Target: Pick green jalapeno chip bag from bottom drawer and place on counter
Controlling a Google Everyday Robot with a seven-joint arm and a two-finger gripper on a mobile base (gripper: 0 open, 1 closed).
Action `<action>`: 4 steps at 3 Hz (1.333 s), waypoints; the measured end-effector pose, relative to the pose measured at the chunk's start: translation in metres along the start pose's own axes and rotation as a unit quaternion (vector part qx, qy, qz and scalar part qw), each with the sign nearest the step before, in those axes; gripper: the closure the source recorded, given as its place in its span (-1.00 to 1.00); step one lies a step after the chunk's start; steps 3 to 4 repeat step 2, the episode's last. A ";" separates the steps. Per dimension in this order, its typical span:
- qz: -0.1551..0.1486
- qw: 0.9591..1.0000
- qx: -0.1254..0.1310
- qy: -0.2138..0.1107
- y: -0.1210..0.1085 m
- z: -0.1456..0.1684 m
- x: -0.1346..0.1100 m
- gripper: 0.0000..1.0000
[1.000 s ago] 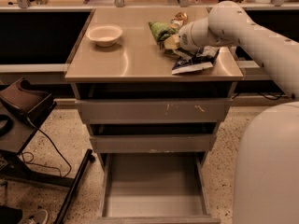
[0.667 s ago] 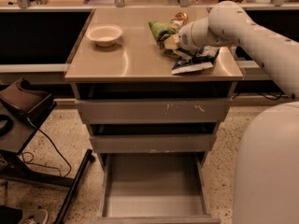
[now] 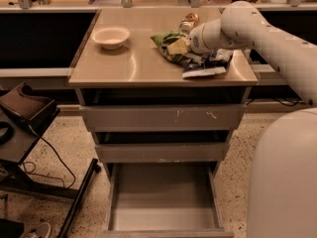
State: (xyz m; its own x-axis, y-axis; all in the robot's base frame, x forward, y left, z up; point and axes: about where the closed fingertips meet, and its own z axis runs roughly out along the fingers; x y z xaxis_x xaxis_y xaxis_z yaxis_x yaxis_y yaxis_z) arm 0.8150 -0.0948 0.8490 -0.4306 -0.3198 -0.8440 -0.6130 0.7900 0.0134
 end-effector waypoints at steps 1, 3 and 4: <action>0.000 1.000 0.000 0.000 0.000 0.000 0.000 -1.00; 0.000 1.000 0.000 0.000 0.000 0.000 0.000 -1.00; 0.000 1.000 0.000 0.000 0.000 0.000 0.000 -1.00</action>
Offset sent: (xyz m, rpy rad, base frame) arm 0.0000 0.0000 0.0000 0.0000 0.0000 0.0000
